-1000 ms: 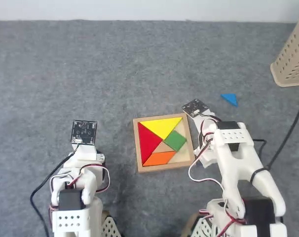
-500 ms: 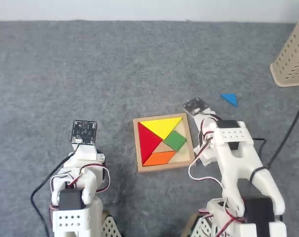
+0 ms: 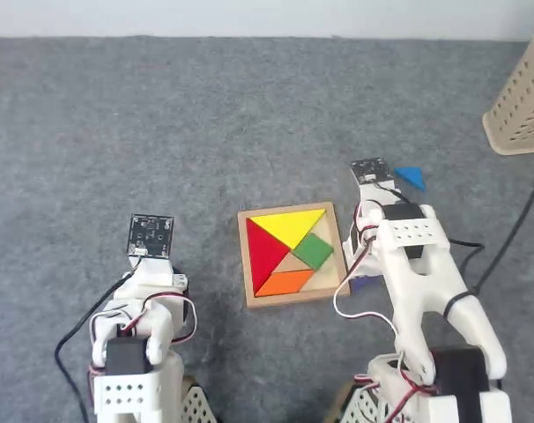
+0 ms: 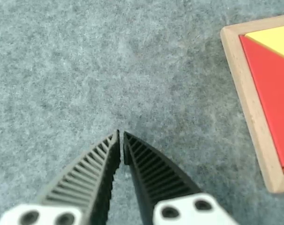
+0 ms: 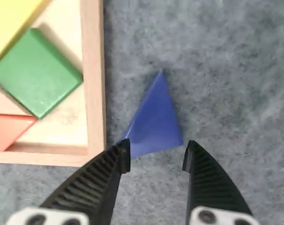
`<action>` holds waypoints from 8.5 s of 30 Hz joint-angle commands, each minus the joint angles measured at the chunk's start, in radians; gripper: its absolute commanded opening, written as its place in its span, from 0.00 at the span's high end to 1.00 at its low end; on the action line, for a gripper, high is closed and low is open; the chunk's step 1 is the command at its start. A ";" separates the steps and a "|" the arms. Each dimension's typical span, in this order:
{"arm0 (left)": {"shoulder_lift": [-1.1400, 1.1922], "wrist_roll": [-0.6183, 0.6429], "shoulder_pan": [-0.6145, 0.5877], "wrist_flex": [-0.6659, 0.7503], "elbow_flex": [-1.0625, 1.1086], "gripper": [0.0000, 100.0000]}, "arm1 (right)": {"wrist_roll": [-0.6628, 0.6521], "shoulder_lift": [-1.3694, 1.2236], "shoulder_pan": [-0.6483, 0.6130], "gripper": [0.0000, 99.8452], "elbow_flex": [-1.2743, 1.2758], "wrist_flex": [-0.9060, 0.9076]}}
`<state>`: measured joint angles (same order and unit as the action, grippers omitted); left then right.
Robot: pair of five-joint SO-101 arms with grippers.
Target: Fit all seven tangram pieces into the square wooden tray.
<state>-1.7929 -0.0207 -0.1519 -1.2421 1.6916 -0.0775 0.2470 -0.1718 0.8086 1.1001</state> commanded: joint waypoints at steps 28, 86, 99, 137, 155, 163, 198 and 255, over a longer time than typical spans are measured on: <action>-0.006 0.006 -0.002 -0.006 -0.005 0.99 | -0.044 -0.002 -0.007 0.81 0.147 -0.216; -0.006 0.006 -0.002 -0.006 -0.005 0.99 | -0.095 0.323 -0.091 0.93 0.155 -0.107; -0.006 0.006 -0.002 -0.006 -0.005 0.99 | 0.069 0.257 -0.314 0.93 0.100 -0.177; -0.006 0.006 -0.002 -0.006 -0.005 0.99 | 0.715 0.255 -0.387 0.93 0.195 -0.219; -0.006 0.006 -0.002 -0.006 -0.005 0.99 | 0.717 0.257 -0.315 0.92 0.199 -0.219; -0.006 0.006 -0.002 -0.006 -0.005 0.99 | 0.715 0.257 -0.320 0.73 0.199 -0.209; -0.006 0.006 -0.002 -0.006 -0.005 0.99 | 0.229 0.257 -0.232 0.73 0.199 -0.188; -0.006 0.006 -0.002 -0.006 -0.005 0.99 | -0.043 0.446 -0.200 0.99 0.390 -0.331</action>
<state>-1.7929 -0.0207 -0.1519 -1.2421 1.6916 -0.0376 0.6521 -0.3713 1.2045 0.7595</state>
